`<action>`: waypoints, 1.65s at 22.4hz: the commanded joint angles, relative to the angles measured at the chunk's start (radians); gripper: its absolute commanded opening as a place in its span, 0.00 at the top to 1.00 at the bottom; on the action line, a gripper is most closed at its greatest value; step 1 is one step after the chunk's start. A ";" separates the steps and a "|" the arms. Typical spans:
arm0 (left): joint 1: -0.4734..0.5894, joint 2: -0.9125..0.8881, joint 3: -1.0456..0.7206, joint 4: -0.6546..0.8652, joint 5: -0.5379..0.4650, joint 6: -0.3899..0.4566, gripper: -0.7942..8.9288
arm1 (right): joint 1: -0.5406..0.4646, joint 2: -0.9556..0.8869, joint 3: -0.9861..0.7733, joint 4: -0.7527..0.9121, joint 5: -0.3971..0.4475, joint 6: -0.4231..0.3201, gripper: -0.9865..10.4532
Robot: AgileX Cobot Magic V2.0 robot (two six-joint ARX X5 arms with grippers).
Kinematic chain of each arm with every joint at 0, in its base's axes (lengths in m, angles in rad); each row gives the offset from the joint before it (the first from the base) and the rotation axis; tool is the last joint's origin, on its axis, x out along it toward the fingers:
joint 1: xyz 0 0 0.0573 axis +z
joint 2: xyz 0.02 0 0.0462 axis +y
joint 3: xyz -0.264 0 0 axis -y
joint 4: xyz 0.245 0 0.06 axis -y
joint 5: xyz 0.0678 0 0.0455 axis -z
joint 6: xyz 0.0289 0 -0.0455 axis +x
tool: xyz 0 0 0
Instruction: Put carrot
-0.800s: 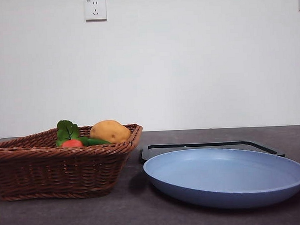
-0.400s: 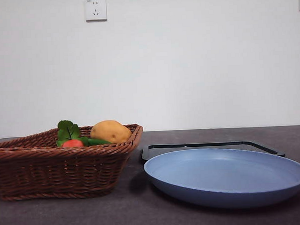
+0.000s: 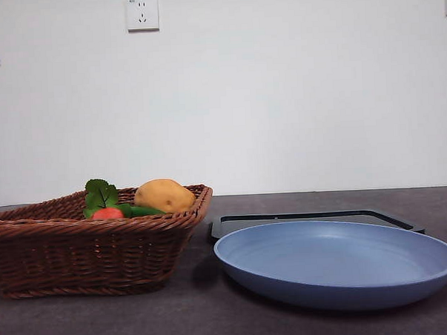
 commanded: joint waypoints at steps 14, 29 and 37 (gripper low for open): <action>-0.238 0.256 0.160 -0.231 -0.019 0.183 0.68 | 0.056 0.491 0.081 -0.128 -0.071 -0.204 0.72; -0.248 0.256 0.160 -0.207 -0.075 0.173 0.60 | 0.166 0.829 0.081 0.108 -0.002 -0.098 0.91; -0.359 0.267 0.160 -0.132 -0.249 0.135 0.52 | 0.164 0.573 0.081 -0.053 0.004 -0.114 0.91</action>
